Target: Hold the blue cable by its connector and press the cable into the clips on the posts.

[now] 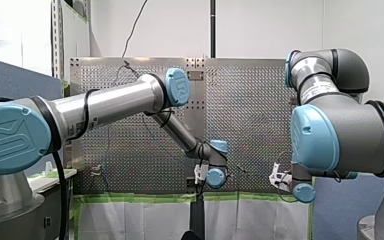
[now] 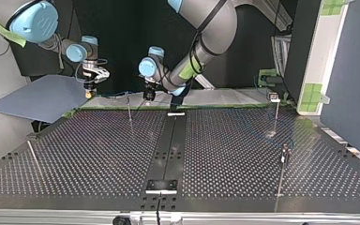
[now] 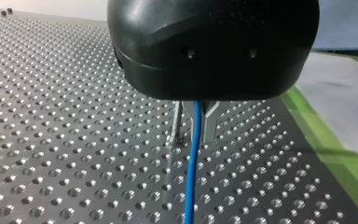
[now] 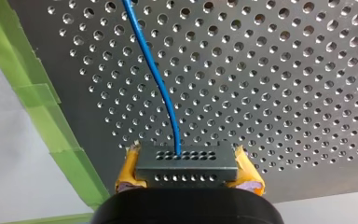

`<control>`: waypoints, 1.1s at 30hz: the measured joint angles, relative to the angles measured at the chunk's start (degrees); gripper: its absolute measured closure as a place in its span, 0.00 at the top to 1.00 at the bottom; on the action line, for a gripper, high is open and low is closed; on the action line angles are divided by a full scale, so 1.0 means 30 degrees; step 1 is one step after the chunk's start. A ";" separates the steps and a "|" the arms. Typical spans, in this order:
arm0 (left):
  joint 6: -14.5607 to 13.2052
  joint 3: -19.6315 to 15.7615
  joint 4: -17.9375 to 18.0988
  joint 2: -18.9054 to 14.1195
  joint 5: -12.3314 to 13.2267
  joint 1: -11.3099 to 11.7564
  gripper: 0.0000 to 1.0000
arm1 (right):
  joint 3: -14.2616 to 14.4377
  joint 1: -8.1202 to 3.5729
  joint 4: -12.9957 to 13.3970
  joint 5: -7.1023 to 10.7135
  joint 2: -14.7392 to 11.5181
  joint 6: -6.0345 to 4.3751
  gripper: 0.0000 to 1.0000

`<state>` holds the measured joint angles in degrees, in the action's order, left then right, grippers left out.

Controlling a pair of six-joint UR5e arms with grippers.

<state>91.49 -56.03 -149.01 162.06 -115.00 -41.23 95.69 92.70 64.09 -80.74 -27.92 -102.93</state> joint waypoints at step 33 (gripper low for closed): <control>-0.0030 0.1202 -0.0805 -0.0007 0.0199 0.1120 0.00 | -0.2121 -0.0144 -0.1284 0.0122 0.0005 -0.0135 0.00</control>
<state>91.40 -52.43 -151.43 162.04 -114.41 -37.87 89.32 92.26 60.24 -80.38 -27.90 -103.34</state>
